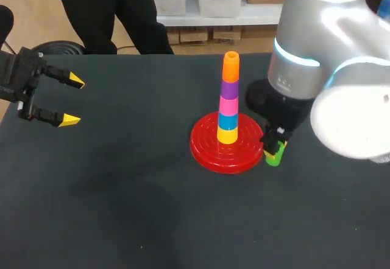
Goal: Pick up and stack the cylinders on the red base in this order: pink,purple,orange,green
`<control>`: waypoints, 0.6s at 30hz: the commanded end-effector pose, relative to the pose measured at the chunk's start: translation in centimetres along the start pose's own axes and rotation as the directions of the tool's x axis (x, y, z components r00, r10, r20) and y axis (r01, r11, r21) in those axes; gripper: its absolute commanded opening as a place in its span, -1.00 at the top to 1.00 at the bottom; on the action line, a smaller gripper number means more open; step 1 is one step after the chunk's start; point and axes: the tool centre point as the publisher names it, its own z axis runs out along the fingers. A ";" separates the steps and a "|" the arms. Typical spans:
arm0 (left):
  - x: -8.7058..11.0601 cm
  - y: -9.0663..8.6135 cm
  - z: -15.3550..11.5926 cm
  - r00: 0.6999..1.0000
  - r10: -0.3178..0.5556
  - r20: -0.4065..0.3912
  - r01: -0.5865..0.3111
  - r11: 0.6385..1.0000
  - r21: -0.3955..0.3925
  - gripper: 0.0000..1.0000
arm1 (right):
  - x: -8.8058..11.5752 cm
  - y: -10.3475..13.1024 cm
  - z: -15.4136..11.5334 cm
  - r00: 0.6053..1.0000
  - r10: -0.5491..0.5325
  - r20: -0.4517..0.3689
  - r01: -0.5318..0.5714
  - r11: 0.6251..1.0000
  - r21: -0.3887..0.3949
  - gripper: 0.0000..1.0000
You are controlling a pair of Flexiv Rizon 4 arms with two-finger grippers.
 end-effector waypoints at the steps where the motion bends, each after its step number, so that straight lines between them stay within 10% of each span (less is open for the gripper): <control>1: 0.1 -0.1 0.0 1.000 0.002 0.001 -0.002 1.000 -0.002 -1.00 | 0.7 0.1 -3.9 1.000 0.000 0.000 0.000 0.999 0.032 1.00; 18: 0.1 -0.1 0.0 1.000 0.002 0.001 -0.002 1.000 -0.002 -1.00 | -5.6 -1.4 -17.8 0.995 -0.103 -0.006 0.101 0.967 0.235 1.00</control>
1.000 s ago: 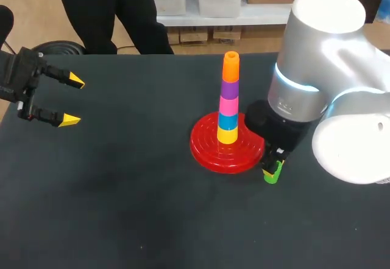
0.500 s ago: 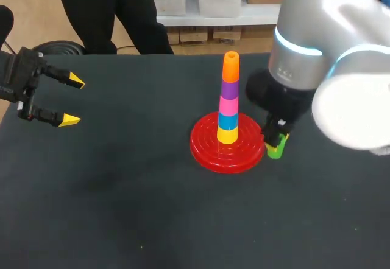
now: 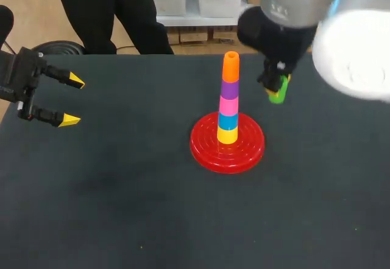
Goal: Pick up and stack the cylinders on the red base in this order: pink,purple,orange,green
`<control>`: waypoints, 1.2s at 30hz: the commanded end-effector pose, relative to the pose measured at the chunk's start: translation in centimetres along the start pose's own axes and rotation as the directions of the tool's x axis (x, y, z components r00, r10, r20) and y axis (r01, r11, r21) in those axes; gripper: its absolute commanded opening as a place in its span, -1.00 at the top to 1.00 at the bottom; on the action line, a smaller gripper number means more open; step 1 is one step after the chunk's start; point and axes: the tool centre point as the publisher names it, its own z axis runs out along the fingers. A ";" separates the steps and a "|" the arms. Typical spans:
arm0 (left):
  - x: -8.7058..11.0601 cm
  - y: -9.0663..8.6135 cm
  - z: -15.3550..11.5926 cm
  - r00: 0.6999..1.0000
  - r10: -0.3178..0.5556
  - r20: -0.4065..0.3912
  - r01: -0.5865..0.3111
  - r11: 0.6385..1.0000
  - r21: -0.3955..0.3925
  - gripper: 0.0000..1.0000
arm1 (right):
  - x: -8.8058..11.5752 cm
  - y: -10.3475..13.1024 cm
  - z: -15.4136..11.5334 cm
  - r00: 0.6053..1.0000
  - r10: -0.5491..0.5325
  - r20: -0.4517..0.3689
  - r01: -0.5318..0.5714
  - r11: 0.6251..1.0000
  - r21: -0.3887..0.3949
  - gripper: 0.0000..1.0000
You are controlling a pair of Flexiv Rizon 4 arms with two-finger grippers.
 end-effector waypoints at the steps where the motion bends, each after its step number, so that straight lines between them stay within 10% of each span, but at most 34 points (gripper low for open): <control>1: 0.1 -0.1 0.0 1.000 0.002 0.001 -0.002 1.000 -0.002 -1.00 | -2.1 -0.4 -3.7 0.999 -0.018 -0.030 0.018 1.000 0.009 1.00; 36: 0.1 -0.1 0.0 1.000 0.002 0.001 -0.002 1.000 -0.002 -1.00 | -9.4 -0.9 -5.3 0.979 -0.197 0.050 0.201 0.976 -0.089 1.00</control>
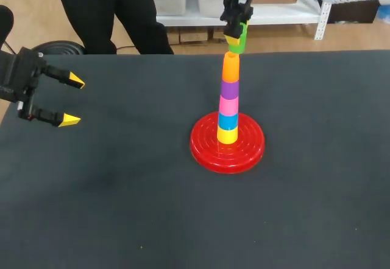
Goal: Pick up and stack the cylinders on the red base in this order: pink,purple,orange,green
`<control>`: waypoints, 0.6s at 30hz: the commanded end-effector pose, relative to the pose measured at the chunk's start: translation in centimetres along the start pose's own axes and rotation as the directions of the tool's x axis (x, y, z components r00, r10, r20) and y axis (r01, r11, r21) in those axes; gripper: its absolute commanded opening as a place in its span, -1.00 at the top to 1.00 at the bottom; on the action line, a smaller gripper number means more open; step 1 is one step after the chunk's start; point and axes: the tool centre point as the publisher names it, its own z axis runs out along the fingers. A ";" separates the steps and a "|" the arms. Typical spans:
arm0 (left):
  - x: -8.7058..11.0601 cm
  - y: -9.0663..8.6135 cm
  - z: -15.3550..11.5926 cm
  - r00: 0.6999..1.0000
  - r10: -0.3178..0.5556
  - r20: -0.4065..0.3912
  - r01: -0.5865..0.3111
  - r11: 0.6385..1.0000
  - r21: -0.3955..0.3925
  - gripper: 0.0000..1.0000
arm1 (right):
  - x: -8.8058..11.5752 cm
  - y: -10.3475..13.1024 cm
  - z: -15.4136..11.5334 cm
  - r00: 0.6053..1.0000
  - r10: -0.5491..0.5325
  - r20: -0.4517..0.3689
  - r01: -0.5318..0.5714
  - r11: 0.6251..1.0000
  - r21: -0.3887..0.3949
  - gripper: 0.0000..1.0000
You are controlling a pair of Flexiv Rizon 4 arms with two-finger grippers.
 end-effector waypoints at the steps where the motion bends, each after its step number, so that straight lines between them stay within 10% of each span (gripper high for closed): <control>1: 0.1 -0.1 0.0 1.000 0.002 0.001 -0.002 1.000 -0.002 -1.00 | -0.3 -0.1 -0.1 1.000 -0.009 -0.009 0.009 1.000 -0.009 1.00; 18: 0.1 -0.1 0.0 1.000 0.002 0.001 -0.002 1.000 -0.002 -1.00 | -1.0 0.2 0.5 0.999 -0.029 -0.023 0.027 0.994 -0.102 1.00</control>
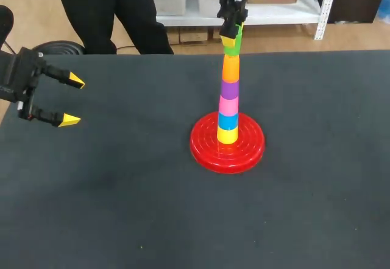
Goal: Pick up and stack the cylinders on the red base in this order: pink,purple,orange,green
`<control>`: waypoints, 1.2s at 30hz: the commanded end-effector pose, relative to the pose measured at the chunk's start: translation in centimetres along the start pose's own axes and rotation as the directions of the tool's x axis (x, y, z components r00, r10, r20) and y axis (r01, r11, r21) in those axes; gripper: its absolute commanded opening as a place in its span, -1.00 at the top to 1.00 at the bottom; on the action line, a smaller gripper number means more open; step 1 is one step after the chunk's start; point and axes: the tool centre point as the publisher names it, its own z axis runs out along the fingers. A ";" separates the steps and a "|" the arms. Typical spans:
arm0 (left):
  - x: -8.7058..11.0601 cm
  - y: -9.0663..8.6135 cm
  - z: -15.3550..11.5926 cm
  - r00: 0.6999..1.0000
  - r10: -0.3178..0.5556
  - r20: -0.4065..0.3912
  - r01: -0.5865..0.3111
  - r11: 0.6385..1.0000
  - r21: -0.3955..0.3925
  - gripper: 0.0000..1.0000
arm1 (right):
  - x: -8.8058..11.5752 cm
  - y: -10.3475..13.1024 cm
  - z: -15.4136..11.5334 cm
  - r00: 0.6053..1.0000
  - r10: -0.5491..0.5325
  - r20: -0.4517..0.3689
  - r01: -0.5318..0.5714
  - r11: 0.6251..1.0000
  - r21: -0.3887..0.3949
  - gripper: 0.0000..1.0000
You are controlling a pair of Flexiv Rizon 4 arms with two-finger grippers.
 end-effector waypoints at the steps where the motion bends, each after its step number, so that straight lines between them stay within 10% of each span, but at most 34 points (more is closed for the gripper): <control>1: 0.1 -0.1 0.0 1.000 0.002 0.001 -0.002 1.000 -0.002 -1.00 | -0.4 -0.3 0.1 1.000 0.001 -0.010 -0.001 1.000 -0.021 1.00; 36: 0.1 -0.1 0.0 1.000 0.002 0.001 -0.002 1.000 -0.002 -1.00 | -0.2 0.3 0.8 0.998 0.007 -0.059 -0.013 0.994 -0.110 1.00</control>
